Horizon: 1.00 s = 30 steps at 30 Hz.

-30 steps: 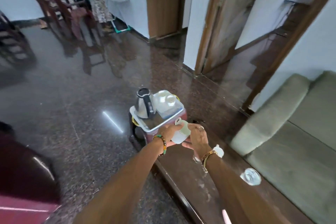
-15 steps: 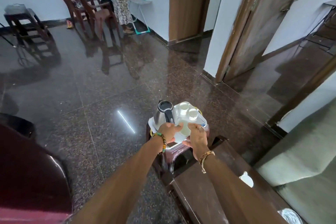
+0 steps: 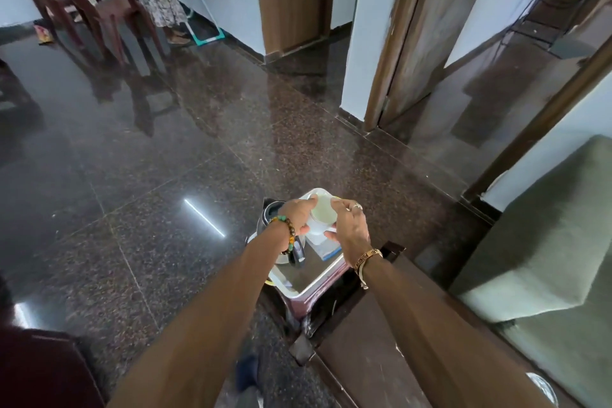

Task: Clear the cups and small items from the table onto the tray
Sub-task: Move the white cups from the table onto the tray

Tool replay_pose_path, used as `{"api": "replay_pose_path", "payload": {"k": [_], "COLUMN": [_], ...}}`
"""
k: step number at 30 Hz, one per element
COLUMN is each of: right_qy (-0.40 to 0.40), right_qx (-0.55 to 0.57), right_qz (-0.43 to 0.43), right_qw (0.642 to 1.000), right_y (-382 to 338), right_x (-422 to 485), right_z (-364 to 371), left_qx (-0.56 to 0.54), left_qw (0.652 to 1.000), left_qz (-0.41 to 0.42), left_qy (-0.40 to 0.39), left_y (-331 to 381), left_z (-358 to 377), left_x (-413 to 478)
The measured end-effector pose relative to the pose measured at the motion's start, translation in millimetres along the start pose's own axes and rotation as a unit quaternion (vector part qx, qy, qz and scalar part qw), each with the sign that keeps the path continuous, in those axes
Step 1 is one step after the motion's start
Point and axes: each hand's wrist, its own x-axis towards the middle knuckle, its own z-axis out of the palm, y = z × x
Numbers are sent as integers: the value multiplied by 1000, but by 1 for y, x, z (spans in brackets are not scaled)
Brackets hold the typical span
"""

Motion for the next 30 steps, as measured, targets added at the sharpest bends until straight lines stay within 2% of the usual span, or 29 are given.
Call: {"api": "replay_pose_path", "payload": {"k": [5,10,13,18,23,30], "right_qy": [19,66,101,115,76,33], "right_qx": [-15,28,42,5,16,-4], "right_qz": [-2,14,10,41,94,150], "right_qw": [1000,997,994,993,993,988], "right_y": [-1,-8,-3,10,42,85], "right_x": [40,83,112,157,199,237], "right_z": [34,80,107,129,128,117], "left_qx": [86,132,109,79,70,144], "left_qw": [996,987,988,988,987,979], "left_qz": [17,18,1,-24,-63,-87], "left_qy": [-35,-87,-106,-127,-131,-119], "left_y": [18,49,59,58,37,-10], "left_z": [-12,-38,-51,-60,-63,-58], "left_x": [62,119,153,197,237,288]}}
